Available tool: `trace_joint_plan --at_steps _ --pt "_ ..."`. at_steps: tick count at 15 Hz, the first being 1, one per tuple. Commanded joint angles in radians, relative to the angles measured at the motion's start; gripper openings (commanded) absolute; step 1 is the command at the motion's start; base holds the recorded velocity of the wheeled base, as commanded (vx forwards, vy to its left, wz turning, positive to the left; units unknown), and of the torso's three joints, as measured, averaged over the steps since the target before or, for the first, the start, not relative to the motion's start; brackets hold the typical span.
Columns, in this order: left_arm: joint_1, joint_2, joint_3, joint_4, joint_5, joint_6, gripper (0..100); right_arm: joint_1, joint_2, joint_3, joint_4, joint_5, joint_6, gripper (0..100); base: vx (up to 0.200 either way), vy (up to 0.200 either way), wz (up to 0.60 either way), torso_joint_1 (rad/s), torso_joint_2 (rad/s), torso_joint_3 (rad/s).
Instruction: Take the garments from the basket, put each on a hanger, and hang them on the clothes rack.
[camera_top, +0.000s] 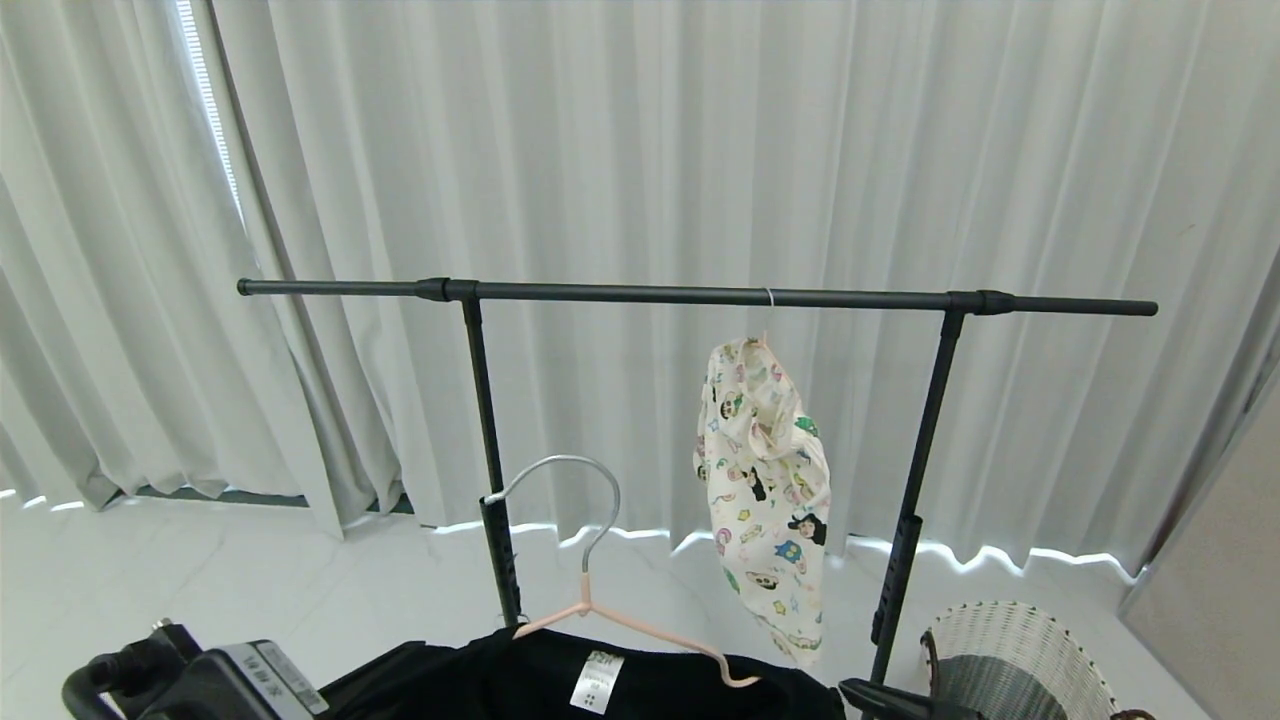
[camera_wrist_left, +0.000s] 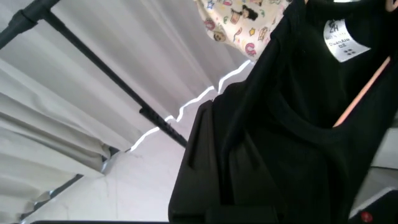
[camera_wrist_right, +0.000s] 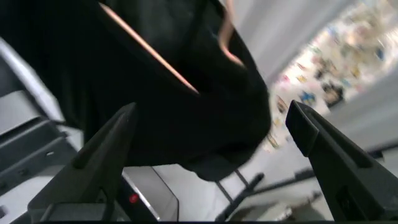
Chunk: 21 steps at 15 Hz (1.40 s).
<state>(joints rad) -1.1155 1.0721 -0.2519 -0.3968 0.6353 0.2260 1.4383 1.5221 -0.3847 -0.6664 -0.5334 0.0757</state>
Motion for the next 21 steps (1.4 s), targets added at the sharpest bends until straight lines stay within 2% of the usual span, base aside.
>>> trace_joint_plan --at_steps 1,3,4,6,7,8,12,16,19,21 --pt "-0.050 -0.077 0.066 -0.002 -0.002 0.003 0 -0.047 0.000 -0.031 -0.001 0.055 -0.050 100 0.000 0.000 0.00 0.000 0.00 0.000" --pt "-0.101 -0.147 0.103 -0.002 -0.002 0.009 0 -0.075 -0.019 -0.060 -0.001 0.191 -0.109 100 0.000 0.000 0.00 0.000 0.00 0.000" --pt "-0.102 -0.170 0.103 -0.002 -0.002 0.013 0 -0.078 -0.020 -0.080 0.001 0.263 -0.113 100 0.000 0.000 0.00 0.000 0.00 0.000" --pt "-0.112 -0.215 0.103 -0.004 -0.002 0.052 0 -0.078 0.003 -0.128 0.013 0.351 -0.113 100 0.000 0.000 0.00 0.000 0.00 0.000" --pt "-0.118 -0.230 0.103 -0.004 -0.002 0.072 0 -0.078 0.010 -0.140 0.021 0.363 -0.113 100 0.000 0.000 0.00 0.000 0.00 0.000" --pt "-0.133 -0.267 0.103 -0.004 -0.002 0.131 0 -0.079 0.035 -0.183 0.036 0.395 -0.113 100 0.000 0.000 0.00 0.000 0.00 0.000" --pt "-0.139 -0.308 0.086 -0.004 -0.002 0.210 0 -0.096 0.118 -0.232 0.037 0.434 -0.111 100 0.000 0.000 0.00 0.000 0.00 0.000" --pt "-0.139 -0.368 0.088 -0.004 -0.002 0.268 0 -0.122 0.145 -0.263 0.047 0.518 -0.106 100 0.000 0.000 0.00 0.000 0.00 0.000" --pt "-0.141 -0.382 0.094 -0.002 -0.002 0.291 0 -0.136 0.150 -0.315 0.105 0.563 -0.108 100 0.000 0.000 0.00 0.000 0.00 0.000" --pt "-0.141 -0.380 0.085 -0.004 -0.046 0.294 0 -0.142 0.176 -0.347 0.111 0.573 -0.111 100 0.000 0.000 0.00 0.000 0.00 0.000"
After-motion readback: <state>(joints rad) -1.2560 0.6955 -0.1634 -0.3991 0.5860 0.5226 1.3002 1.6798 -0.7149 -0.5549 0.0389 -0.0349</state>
